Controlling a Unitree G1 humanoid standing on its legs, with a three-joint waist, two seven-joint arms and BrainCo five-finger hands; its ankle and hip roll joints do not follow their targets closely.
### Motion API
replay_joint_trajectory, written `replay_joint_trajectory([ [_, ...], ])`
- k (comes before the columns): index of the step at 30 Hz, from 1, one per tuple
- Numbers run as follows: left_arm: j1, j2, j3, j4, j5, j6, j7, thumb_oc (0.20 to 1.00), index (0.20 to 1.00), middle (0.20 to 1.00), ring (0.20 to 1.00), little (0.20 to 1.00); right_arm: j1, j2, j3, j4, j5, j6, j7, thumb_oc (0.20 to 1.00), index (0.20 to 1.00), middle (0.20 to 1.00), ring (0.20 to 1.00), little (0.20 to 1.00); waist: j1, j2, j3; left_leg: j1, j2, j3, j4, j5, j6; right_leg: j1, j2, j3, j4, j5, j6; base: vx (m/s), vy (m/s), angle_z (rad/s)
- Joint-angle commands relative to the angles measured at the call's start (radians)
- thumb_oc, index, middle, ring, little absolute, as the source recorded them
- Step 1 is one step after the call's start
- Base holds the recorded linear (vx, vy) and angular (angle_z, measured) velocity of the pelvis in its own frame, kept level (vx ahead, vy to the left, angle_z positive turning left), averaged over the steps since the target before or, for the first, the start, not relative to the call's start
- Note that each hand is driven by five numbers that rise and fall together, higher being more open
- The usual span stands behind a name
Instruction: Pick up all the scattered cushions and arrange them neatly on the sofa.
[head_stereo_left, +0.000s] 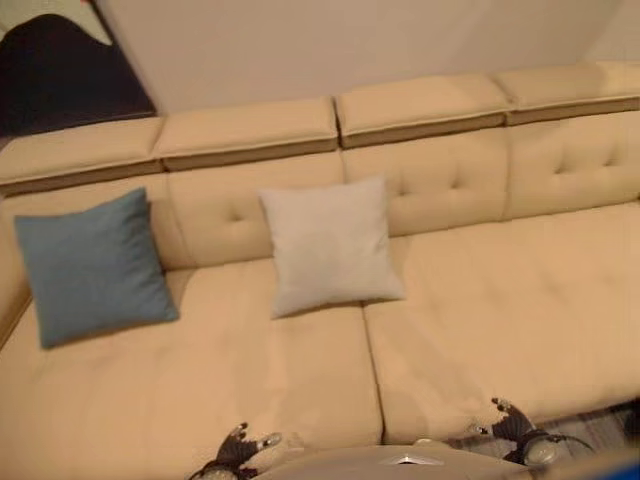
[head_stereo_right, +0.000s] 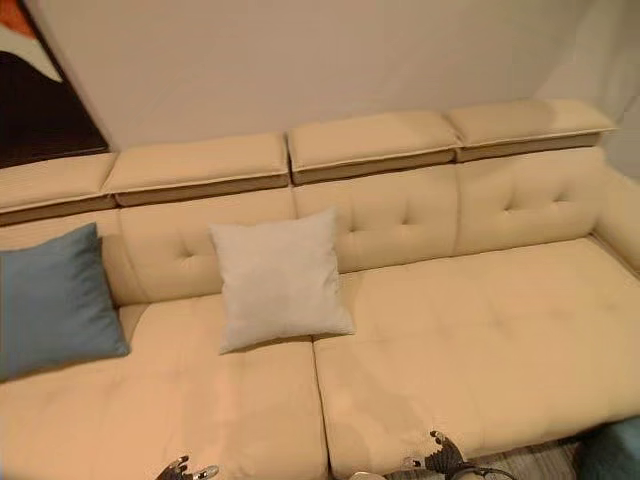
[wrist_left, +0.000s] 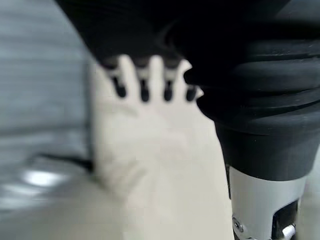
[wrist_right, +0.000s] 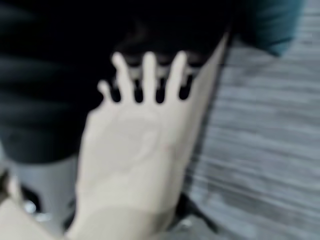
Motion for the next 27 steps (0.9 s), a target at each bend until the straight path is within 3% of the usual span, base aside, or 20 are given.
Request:
replay_joint_trajectory([
  [1, -0.026, 0.008, -0.002, -0.039, -0.022, -0.018, 0.003, 1.000, 1.000, 1.000, 1.000, 1.000, -0.081, -0.003, -0.016, -0.009, 0.027, 0.000, -0.007, 1.000, 1.000, 1.000, 1.000, 1.000, 0.012, -0.038, 0.074, 0.090, -0.072, 0.009, -0.060, -0.014, 0.051, -0.009, -0.037, 0.041, -0.073, 0.103, 0.153, -0.26, 0.142, -0.25],
  [3, -0.038, 0.002, -0.010, -0.034, -0.023, -0.017, 0.000, 1.000, 1.000, 1.000, 1.000, 1.000, -0.091, 0.006, -0.020, 0.000, 0.028, 0.002, -0.012, 1.000, 1.000, 1.000, 1.000, 1.000, 0.016, -0.050, 0.083, 0.082, -0.106, 0.028, -0.075, -0.053, 0.076, -0.042, -0.062, 0.048, -0.091, 0.150, 0.178, -0.25, 0.147, -0.47],
  [6, -0.056, 0.006, -0.016, -0.021, -0.002, -0.017, 0.010, 1.000, 1.000, 1.000, 1.000, 1.000, -0.107, 0.029, -0.017, 0.009, 0.028, 0.007, -0.015, 1.000, 1.000, 1.000, 1.000, 1.000, 0.024, -0.052, 0.100, 0.062, -0.120, 0.062, -0.094, -0.052, 0.089, -0.080, -0.095, 0.023, -0.121, 0.177, 0.205, -0.29, 0.122, -0.72],
  [8, -0.069, 0.019, -0.022, -0.013, 0.012, -0.014, 0.012, 1.000, 1.000, 1.000, 1.000, 1.000, -0.118, 0.041, -0.001, 0.016, 0.020, 0.010, -0.015, 1.000, 1.000, 1.000, 1.000, 1.000, 0.034, -0.047, 0.114, 0.032, -0.118, 0.089, -0.081, -0.034, 0.097, -0.085, -0.098, -0.019, -0.061, 0.125, 0.193, -0.35, 0.089, -0.76],
  [9, -0.069, 0.026, -0.023, 0.002, 0.023, -0.008, 0.007, 1.000, 1.000, 1.000, 1.000, 1.000, -0.107, 0.048, 0.009, 0.026, 0.012, 0.011, -0.011, 1.000, 1.000, 1.000, 1.000, 1.000, 0.044, -0.040, 0.118, 0.022, -0.111, 0.115, -0.077, -0.020, 0.108, -0.054, -0.077, -0.019, 0.041, 0.057, 0.163, -0.28, 0.085, -0.69],
  [11, -0.067, 0.027, -0.025, 0.008, 0.023, -0.004, 0.004, 1.000, 1.000, 1.000, 1.000, 1.000, -0.101, 0.051, 0.005, 0.030, 0.015, 0.010, -0.008, 1.000, 1.000, 1.000, 1.000, 1.000, 0.044, -0.040, 0.111, 0.020, -0.108, 0.121, -0.084, -0.012, 0.114, -0.041, -0.058, -0.007, 0.084, 0.031, 0.152, -0.19, 0.038, -0.70],
  [13, -0.054, 0.029, -0.025, 0.022, 0.036, 0.002, -0.005, 1.000, 1.000, 1.000, 1.000, 1.000, -0.091, 0.059, 0.003, 0.050, 0.012, 0.010, -0.005, 1.000, 1.000, 1.000, 1.000, 1.000, 0.064, -0.037, 0.078, 0.003, -0.101, 0.149, -0.098, 0.007, 0.121, 0.025, -0.033, -0.043, 0.116, -0.033, 0.136, -0.17, -0.019, -0.39],
  [15, -0.053, 0.030, -0.024, 0.023, 0.037, 0.003, -0.005, 1.000, 1.000, 1.000, 1.000, 1.000, -0.089, 0.062, 0.000, 0.048, 0.011, 0.011, -0.006, 1.000, 1.000, 1.000, 1.000, 1.000, 0.075, -0.036, 0.070, -0.003, -0.097, 0.164, -0.099, 0.012, 0.121, 0.052, -0.035, -0.072, 0.117, -0.052, 0.134, -0.09, -0.046, -0.48],
  [18, -0.053, 0.032, -0.019, 0.028, 0.049, 0.010, -0.001, 1.000, 1.000, 1.000, 1.000, 1.000, -0.086, 0.071, 0.003, 0.050, 0.005, 0.011, -0.011, 1.000, 1.000, 1.000, 1.000, 1.000, 0.121, -0.041, 0.055, -0.037, -0.081, 0.226, -0.073, 0.014, 0.112, 0.129, -0.064, -0.172, 0.106, -0.087, 0.138, -0.17, -0.143, -0.74],
  [20, -0.061, 0.034, -0.021, 0.025, 0.039, 0.001, 0.005, 1.000, 1.000, 1.000, 1.000, 1.000, -0.094, 0.077, 0.018, 0.033, 0.028, 0.004, -0.015, 1.000, 1.000, 1.000, 1.000, 1.000, 0.116, -0.067, 0.062, -0.063, -0.072, 0.248, -0.062, 0.031, 0.085, 0.151, -0.024, -0.124, -0.004, -0.084, 0.130, -0.17, -0.249, -0.80],
  [25, -0.075, 0.024, -0.030, 0.027, 0.035, 0.002, 0.008, 1.000, 1.000, 1.000, 1.000, 1.000, -0.092, 0.063, 0.013, 0.031, 0.055, 0.000, -0.023, 1.000, 1.000, 1.000, 1.000, 1.000, 0.087, -0.071, 0.073, -0.076, -0.060, 0.255, -0.043, 0.049, 0.052, 0.168, 0.000, -0.113, -0.079, -0.061, 0.119, -0.09, -0.134, -0.20],
  [26, -0.079, 0.020, -0.028, 0.028, 0.028, 0.001, 0.011, 1.000, 1.000, 1.000, 1.000, 1.000, -0.090, 0.062, 0.011, 0.038, 0.059, 0.001, -0.025, 1.000, 1.000, 1.000, 1.000, 1.000, 0.085, -0.070, 0.074, -0.075, -0.058, 0.244, -0.043, 0.050, 0.049, 0.170, 0.004, -0.103, -0.090, -0.056, 0.116, -0.13, -0.087, -0.22],
  [27, -0.083, 0.012, -0.028, 0.024, 0.006, 0.000, 0.016, 1.000, 1.000, 1.000, 1.000, 1.000, -0.088, 0.063, 0.007, 0.054, 0.067, 0.004, -0.027, 1.000, 1.000, 1.000, 1.000, 1.000, 0.093, -0.071, 0.081, -0.077, -0.070, 0.181, -0.030, 0.054, 0.042, 0.165, 0.012, -0.078, -0.101, -0.043, 0.110, -0.13, -0.062, -0.27],
])
